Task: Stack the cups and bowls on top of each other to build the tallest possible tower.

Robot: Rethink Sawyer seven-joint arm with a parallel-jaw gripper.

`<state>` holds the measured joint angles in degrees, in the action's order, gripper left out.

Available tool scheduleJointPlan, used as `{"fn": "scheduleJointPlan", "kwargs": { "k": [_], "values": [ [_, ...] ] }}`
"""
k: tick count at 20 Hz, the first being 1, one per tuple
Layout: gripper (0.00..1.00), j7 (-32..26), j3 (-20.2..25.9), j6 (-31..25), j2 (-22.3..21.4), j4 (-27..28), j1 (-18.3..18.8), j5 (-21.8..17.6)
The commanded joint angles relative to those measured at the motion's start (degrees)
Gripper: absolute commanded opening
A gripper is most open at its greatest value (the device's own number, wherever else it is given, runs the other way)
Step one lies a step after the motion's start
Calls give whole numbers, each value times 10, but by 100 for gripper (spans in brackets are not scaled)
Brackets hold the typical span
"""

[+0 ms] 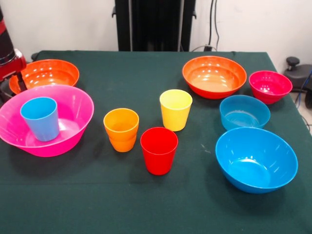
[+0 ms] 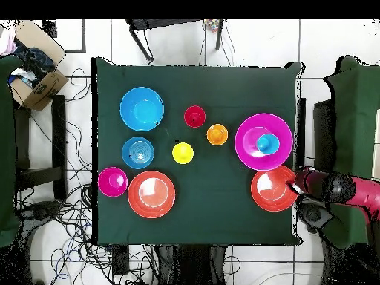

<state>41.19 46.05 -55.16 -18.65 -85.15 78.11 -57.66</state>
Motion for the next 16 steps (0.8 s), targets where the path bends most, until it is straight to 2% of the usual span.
{"fn": "scheduleJointPlan", "kwargs": {
  "k": [1, 16],
  "values": [
    [100, -126, -2, 27, -20, -42, -22, 0],
    [100, -121, -7, 29, -4, -35, -23, -4]
  ]
}}
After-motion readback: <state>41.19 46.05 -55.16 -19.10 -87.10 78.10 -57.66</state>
